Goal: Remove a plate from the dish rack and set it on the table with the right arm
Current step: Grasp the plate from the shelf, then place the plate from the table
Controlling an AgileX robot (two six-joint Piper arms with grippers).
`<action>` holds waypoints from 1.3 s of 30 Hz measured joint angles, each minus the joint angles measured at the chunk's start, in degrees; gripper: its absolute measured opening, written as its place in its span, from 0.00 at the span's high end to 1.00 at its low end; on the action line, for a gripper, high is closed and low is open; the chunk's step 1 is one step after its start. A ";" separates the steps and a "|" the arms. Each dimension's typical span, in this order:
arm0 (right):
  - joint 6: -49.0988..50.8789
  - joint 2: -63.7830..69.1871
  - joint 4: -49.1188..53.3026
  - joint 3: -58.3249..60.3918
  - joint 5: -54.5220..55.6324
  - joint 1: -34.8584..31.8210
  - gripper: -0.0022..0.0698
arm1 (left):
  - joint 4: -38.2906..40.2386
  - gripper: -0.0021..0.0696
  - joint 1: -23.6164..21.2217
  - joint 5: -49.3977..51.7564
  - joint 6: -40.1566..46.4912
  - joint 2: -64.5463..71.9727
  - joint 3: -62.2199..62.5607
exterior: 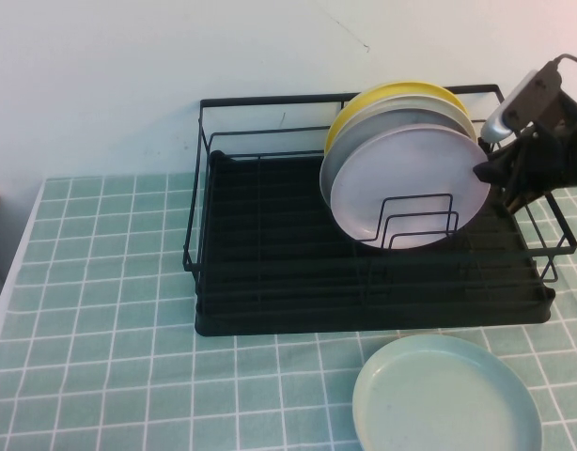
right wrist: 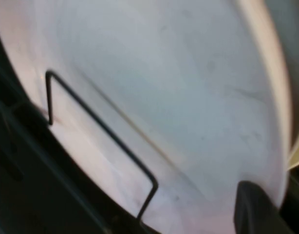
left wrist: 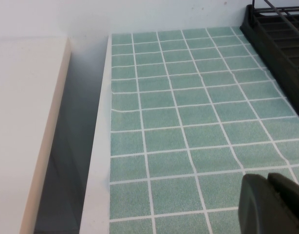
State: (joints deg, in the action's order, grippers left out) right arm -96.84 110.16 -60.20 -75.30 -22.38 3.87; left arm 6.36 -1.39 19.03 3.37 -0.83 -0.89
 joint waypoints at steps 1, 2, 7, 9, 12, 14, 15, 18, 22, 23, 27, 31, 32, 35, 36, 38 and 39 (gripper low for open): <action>0.04 0.00 -0.82 0.00 0.09 0.00 0.87 | 0.00 0.98 0.00 0.00 0.00 0.00 0.00; -0.04 0.00 -1.73 0.00 0.10 0.00 0.91 | 0.00 0.98 0.00 0.00 -0.15 0.00 0.00; -0.09 0.00 -3.61 0.00 0.30 0.00 0.93 | 0.00 0.98 0.00 0.00 -0.15 0.00 0.00; -0.09 0.00 -3.72 0.00 0.30 0.00 0.93 | 0.00 0.98 0.00 0.00 -0.15 0.00 0.00; -0.09 -0.52 -3.85 0.00 0.30 0.00 0.93 | 0.00 0.98 0.00 0.00 -0.15 0.00 0.00; -0.09 -1.38 -4.48 0.00 0.44 0.00 0.93 | 0.00 0.98 0.00 0.00 -0.15 0.00 0.00; -0.09 -2.01 -5.09 0.00 0.48 0.00 0.93 | 0.00 0.98 0.00 0.00 -0.15 0.00 0.00; -0.32 -3.96 -8.14 0.00 0.57 0.00 0.94 | 0.00 0.98 0.00 0.00 -0.15 0.00 0.00; -0.47 -5.92 -12.26 0.00 0.18 0.00 0.95 | 0.00 0.98 0.00 0.00 -0.15 0.00 0.00; -0.47 -6.58 -13.27 0.00 -0.14 0.00 0.95 | 0.00 0.98 0.00 0.00 -0.15 0.00 0.00; 1.12 -9.26 -15.80 0.00 -1.39 0.00 0.95 | 0.00 0.98 0.00 0.00 -0.15 0.00 0.00; 3.49 -13.13 -16.74 0.00 -1.81 0.00 0.96 | 0.00 0.98 0.00 0.00 -0.15 0.00 0.00; 3.87 -14.18 -16.74 0.00 -1.91 0.00 0.96 | 0.00 0.98 0.00 0.00 -0.15 0.00 0.00; 5.56 -18.79 -16.45 0.00 -3.31 0.00 0.96 | 0.00 0.98 0.00 0.00 -0.15 0.00 0.00; 7.00 -20.51 -15.63 0.00 -4.12 0.00 0.96 | 0.00 0.98 0.00 0.00 -0.03 0.00 0.00; 11.84 -23.87 -11.85 0.00 -6.29 0.00 0.96 | 0.00 0.98 0.00 0.00 -0.03 0.00 0.00; 14.97 -25.81 -8.81 0.00 -7.87 0.00 0.96 | 0.00 0.98 0.00 0.00 -0.03 0.00 0.00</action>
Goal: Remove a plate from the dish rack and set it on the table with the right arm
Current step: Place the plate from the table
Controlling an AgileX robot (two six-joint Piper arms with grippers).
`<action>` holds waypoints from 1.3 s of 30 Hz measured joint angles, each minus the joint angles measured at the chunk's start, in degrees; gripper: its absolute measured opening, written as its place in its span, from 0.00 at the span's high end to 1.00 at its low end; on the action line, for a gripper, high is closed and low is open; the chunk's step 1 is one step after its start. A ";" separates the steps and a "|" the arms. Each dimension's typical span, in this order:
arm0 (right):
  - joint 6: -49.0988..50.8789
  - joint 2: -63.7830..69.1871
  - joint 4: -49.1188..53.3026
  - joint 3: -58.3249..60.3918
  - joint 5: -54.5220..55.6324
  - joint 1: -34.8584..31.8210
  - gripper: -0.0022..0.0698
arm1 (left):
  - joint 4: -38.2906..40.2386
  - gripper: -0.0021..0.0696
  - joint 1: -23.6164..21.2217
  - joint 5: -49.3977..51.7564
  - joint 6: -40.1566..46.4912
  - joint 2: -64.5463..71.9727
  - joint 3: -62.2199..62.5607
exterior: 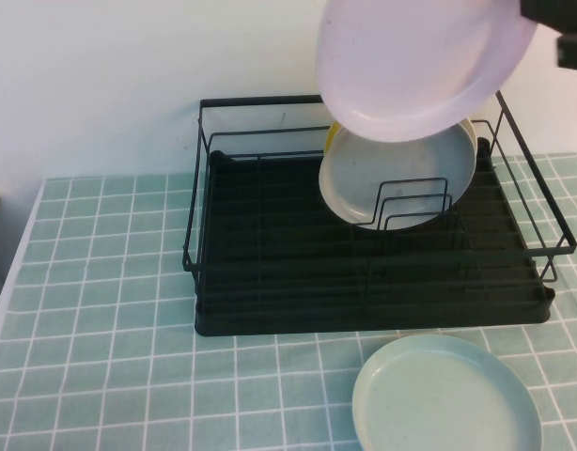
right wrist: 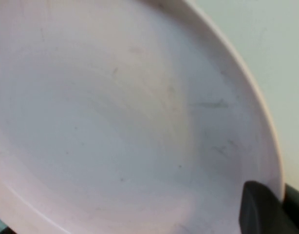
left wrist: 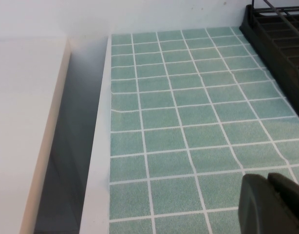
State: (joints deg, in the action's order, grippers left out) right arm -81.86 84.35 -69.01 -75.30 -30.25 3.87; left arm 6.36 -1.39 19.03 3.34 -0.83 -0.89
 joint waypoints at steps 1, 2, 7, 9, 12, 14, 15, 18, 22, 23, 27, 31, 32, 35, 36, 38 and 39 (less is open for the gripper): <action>3.43 -1.98 3.57 0.00 -1.83 0.00 0.96 | 0.00 0.98 0.00 0.00 0.00 0.00 0.00; 6.22 -3.53 6.72 0.00 -3.45 0.00 0.96 | 0.00 0.98 0.00 0.00 0.00 0.00 0.00; 22.16 -11.71 25.37 0.00 -14.94 0.00 0.96 | 0.00 0.98 0.00 0.00 0.00 0.00 0.00; 27.48 -14.20 30.56 0.00 -19.17 0.00 0.96 | 0.00 0.98 0.00 0.00 0.00 0.00 0.00; 33.44 -16.25 36.06 0.23 -26.65 0.00 0.96 | 0.00 0.98 0.00 0.00 0.00 0.00 0.00; 36.24 -16.56 37.83 1.21 -31.48 0.00 0.96 | 0.00 0.98 0.00 0.00 0.00 0.00 0.00; 37.69 -16.56 38.53 2.16 -33.39 0.00 0.96 | 0.00 0.98 0.00 0.00 0.00 0.00 0.00; 40.76 -15.77 40.77 6.28 -35.99 0.00 0.96 | 0.00 0.98 0.00 0.00 0.00 0.00 0.00; 42.75 -12.91 43.36 13.93 -34.69 0.00 0.96 | 0.00 0.98 0.00 0.00 0.00 0.00 0.00; 42.82 -12.05 43.47 15.26 -33.32 0.00 0.96 | 0.00 0.98 0.00 0.00 0.00 0.00 0.00; 43.17 -6.56 43.67 18.25 -27.33 0.00 0.96 | 0.00 0.98 0.00 0.00 0.00 0.00 0.00; 43.17 -0.19 43.67 18.34 -22.96 0.00 0.96 | 0.00 0.98 0.00 0.00 -0.13 0.00 0.00; 43.17 1.17 43.67 18.34 -22.40 0.00 0.96 | 0.00 0.98 0.00 0.00 -0.13 0.00 0.00; 42.11 5.82 43.67 18.34 -21.59 0.00 0.96 | 0.00 0.98 0.00 0.00 -0.13 0.00 0.00; 41.51 7.67 43.67 18.34 -21.38 0.00 0.96 | 0.00 0.98 0.00 0.00 -0.13 0.00 0.00; 40.64 10.10 43.47 18.34 -21.17 0.00 0.96 | 0.00 0.98 0.00 0.00 -0.13 0.00 0.00; 39.99 11.23 43.22 18.34 -20.95 0.00 0.96 | 0.00 0.98 0.00 0.00 -0.13 0.00 0.00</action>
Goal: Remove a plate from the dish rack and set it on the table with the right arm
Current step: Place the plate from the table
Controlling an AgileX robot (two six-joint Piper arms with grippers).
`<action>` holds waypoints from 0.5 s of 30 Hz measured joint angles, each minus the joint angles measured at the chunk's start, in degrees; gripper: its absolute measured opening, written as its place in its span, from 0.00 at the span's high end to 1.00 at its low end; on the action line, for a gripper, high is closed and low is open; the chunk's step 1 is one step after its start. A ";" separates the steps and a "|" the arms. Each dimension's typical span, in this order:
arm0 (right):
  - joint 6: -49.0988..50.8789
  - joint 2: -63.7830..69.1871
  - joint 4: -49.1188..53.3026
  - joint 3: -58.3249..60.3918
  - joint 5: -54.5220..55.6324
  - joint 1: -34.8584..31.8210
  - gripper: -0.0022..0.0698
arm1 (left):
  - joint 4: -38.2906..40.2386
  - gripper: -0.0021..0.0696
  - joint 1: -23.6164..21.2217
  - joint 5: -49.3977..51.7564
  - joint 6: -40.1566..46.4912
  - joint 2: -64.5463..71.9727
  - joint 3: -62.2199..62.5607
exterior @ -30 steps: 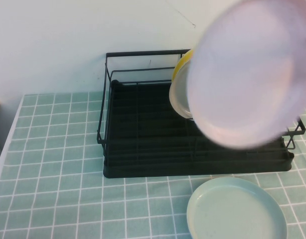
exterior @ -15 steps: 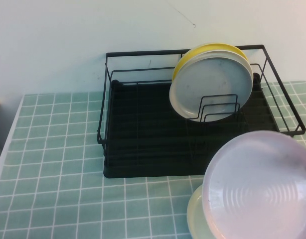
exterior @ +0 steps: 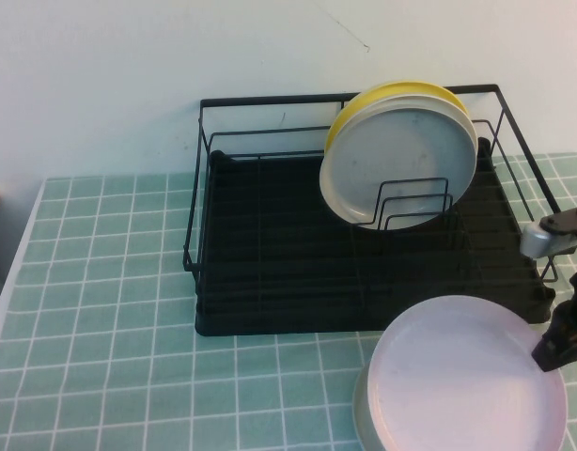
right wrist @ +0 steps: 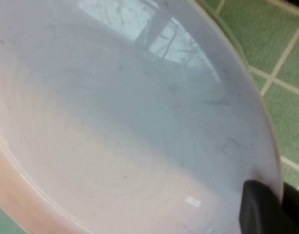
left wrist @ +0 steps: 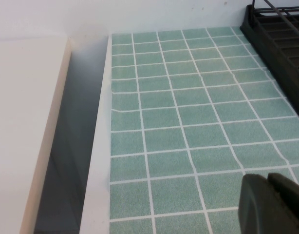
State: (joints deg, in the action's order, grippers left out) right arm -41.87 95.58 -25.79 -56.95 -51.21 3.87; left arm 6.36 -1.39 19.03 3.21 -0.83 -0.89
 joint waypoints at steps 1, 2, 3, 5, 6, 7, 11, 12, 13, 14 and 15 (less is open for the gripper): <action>-1.01 0.97 -0.66 0.00 0.00 0.00 0.96 | 0.00 0.98 0.00 0.00 0.00 0.00 0.00; -1.92 1.60 -1.38 0.00 0.00 0.00 0.96 | 0.00 0.98 0.00 0.00 0.00 0.00 0.00; -3.12 2.26 -1.98 0.00 0.00 0.00 0.96 | 0.00 0.98 0.00 0.00 0.00 0.00 0.00; -4.50 3.05 -2.92 0.00 0.00 0.00 0.96 | 0.00 0.98 0.00 0.00 0.00 0.00 0.00; -4.80 3.31 -3.26 0.00 0.00 0.00 0.96 | 0.00 0.98 0.00 0.00 0.00 0.00 0.00; -4.93 3.43 -3.53 0.00 0.09 0.00 0.95 | 0.00 0.98 0.00 0.00 0.00 0.00 0.00; -5.30 4.20 -3.92 0.00 0.22 0.00 0.92 | 0.00 0.98 0.00 0.00 0.00 0.00 0.00; -5.34 4.33 -4.07 0.00 0.38 0.00 0.89 | 0.00 0.98 0.00 0.00 0.00 0.00 0.00; -5.44 4.42 -4.07 0.00 0.50 0.00 0.86 | 0.00 0.98 0.00 0.00 0.00 0.00 0.00; -5.44 4.42 -4.17 0.00 0.61 0.00 0.82 | 0.00 0.98 0.00 0.00 0.00 0.00 0.00; -5.44 4.42 -4.30 0.00 0.89 0.00 0.77 | 0.00 0.98 0.00 0.00 0.00 0.00 0.00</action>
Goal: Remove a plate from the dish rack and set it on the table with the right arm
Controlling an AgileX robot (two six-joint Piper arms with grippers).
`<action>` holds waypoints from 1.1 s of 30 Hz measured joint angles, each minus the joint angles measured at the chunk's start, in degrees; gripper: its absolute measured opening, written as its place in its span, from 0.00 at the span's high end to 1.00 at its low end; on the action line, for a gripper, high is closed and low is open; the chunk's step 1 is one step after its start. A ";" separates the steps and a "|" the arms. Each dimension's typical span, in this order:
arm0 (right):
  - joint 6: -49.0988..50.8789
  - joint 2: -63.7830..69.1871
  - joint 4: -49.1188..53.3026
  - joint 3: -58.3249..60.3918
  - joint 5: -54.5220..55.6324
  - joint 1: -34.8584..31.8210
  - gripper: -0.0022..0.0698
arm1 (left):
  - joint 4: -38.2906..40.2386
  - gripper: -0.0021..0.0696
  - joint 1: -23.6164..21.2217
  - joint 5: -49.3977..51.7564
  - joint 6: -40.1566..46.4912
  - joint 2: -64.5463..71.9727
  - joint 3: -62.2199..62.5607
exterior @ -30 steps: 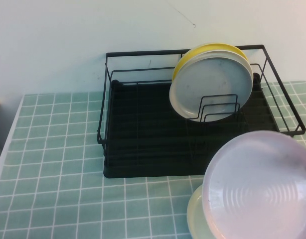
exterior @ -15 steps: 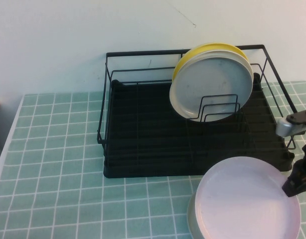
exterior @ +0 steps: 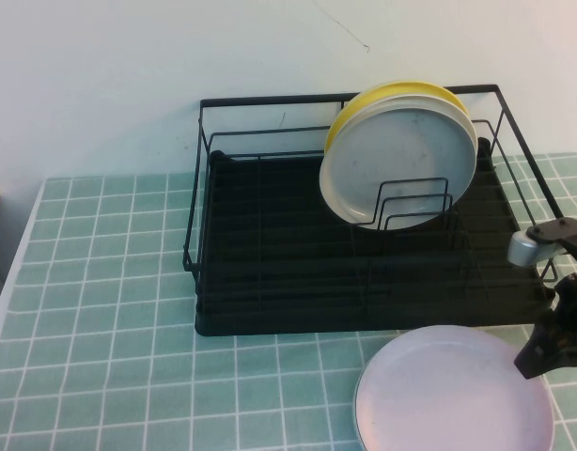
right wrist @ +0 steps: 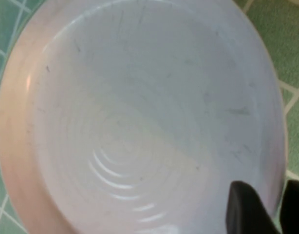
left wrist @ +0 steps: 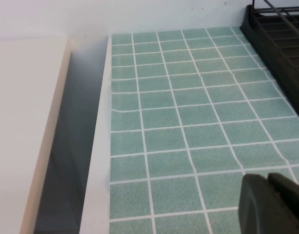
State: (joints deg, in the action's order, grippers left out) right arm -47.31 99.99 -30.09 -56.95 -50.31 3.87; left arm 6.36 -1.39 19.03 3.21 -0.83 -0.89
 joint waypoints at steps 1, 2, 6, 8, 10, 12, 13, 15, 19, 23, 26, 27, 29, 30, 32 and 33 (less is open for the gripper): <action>0.00 0.00 -0.25 0.00 0.21 0.00 0.73 | 0.00 0.98 0.00 0.00 0.00 0.00 0.00; -0.04 0.00 -0.51 0.00 0.46 0.00 0.69 | 0.00 0.98 0.00 0.00 0.00 0.00 0.00; -0.17 0.00 -1.07 -0.27 0.62 0.00 0.61 | 0.00 0.98 0.00 0.00 0.00 0.00 0.00; -0.17 0.00 -1.05 -1.49 -0.43 0.00 0.60 | 0.00 0.98 0.00 0.00 0.00 0.00 0.00; -0.17 0.00 -0.75 -3.38 -3.10 0.00 0.59 | 0.00 0.98 0.00 0.00 0.10 0.00 0.00; -0.17 0.00 0.16 -6.35 -7.14 0.00 0.60 | 0.00 0.98 0.00 0.00 0.10 0.00 0.00; 0.45 0.10 0.74 -8.41 -9.98 0.00 0.61 | 0.00 0.98 0.00 0.00 0.10 0.00 0.00; 2.08 0.03 1.53 -13.15 -14.87 0.00 0.64 | 0.00 0.98 0.00 0.00 0.10 0.00 0.00; 6.63 -0.45 3.32 -22.12 -17.89 0.00 0.82 | 0.00 0.98 0.00 0.00 0.10 0.00 0.00; 8.60 -3.86 6.58 -27.08 -18.71 0.00 0.94 | 0.00 0.98 0.00 0.00 0.10 0.00 0.00; 9.84 -8.45 10.01 -28.34 -19.27 0.00 0.96 | 0.00 0.98 0.00 0.00 0.10 0.00 0.00; 10.57 -9.84 11.37 -28.33 -19.50 0.00 0.96 | 0.00 0.98 0.00 0.00 0.10 0.00 0.00; 11.81 -13.41 13.81 -28.33 -19.93 0.00 0.96 | 0.00 0.98 0.00 0.00 0.10 0.00 0.00; 12.09 -14.89 14.58 -28.33 -20.06 0.00 0.97 | 0.00 0.98 0.00 0.00 0.10 0.00 0.00; 12.78 -19.04 15.70 -27.20 -18.73 0.00 0.97 | 0.00 0.98 0.00 0.00 0.10 0.00 0.00; 13.08 -21.35 16.03 -26.25 -17.57 0.00 0.97 | 0.00 0.98 0.00 0.00 0.10 0.00 0.00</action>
State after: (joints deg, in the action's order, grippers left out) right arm -34.23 78.64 -14.06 -83.20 -67.89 3.87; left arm 6.36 -1.39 19.03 3.31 -0.83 -0.89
